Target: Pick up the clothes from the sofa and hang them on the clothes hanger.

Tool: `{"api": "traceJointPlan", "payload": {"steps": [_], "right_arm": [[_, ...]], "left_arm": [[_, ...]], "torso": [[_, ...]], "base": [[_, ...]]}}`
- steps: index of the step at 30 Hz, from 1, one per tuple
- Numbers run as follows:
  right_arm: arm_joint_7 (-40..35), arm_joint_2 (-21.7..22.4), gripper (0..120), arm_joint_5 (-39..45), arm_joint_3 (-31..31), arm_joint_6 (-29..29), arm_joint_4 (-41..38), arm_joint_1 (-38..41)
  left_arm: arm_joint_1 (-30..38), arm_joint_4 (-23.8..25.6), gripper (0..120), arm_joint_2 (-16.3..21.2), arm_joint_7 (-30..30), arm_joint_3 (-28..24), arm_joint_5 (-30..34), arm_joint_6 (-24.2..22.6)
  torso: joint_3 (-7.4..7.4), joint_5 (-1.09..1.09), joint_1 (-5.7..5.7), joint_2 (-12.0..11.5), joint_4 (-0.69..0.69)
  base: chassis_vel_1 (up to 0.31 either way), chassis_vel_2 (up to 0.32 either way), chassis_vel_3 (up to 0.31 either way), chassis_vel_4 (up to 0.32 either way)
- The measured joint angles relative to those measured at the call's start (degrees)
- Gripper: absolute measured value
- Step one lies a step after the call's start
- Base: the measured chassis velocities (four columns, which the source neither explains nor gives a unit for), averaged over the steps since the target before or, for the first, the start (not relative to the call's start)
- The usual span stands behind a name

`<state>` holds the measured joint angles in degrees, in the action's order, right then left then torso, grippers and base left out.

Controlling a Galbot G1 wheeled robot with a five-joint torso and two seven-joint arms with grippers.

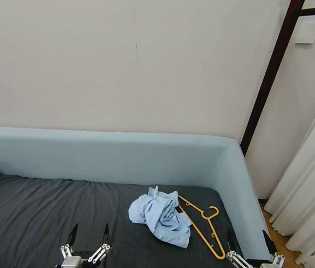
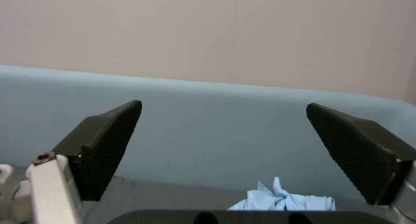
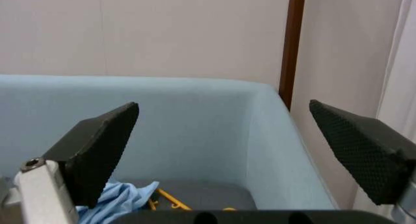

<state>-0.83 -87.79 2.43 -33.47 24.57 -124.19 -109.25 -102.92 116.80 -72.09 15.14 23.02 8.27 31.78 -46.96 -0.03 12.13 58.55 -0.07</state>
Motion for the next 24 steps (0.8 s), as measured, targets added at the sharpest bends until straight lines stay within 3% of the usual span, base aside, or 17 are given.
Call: {"api": "traceJointPlan", "payload": {"steps": [15,19,22,24], "right_arm": [[-1.18,1.17,100,2.25,0.43,-2.33,0.77,0.33],[-2.35,3.21,100,4.44,1.19,-5.88,0.90,0.78],[-5.52,8.17,100,11.89,2.22,-15.07,-0.32,1.83],[-6.24,10.25,100,14.82,2.27,-17.34,-0.58,2.35]], "left_arm": [[-0.65,0.24,100,-0.62,-0.52,0.23,0.00,0.15],[-0.74,-0.49,100,-0.72,-0.54,0.34,-0.37,0.38],[-0.71,-1.59,100,-0.86,-1.12,0.35,-0.46,0.97],[-0.75,-1.84,100,-0.96,-1.38,0.34,-0.51,1.16]], "torso": [[0.00,0.00,0.00,0.00,0.00],[0.00,0.00,0.00,0.00,0.00],[0.00,0.01,0.00,0.00,-0.01],[0.00,0.00,0.00,0.00,0.00]], "base": [[0.000,0.000,0.000,0.000],[0.000,0.000,0.000,0.000],[0.000,0.000,0.000,0.000],[0.000,0.000,0.000,0.000]]}}
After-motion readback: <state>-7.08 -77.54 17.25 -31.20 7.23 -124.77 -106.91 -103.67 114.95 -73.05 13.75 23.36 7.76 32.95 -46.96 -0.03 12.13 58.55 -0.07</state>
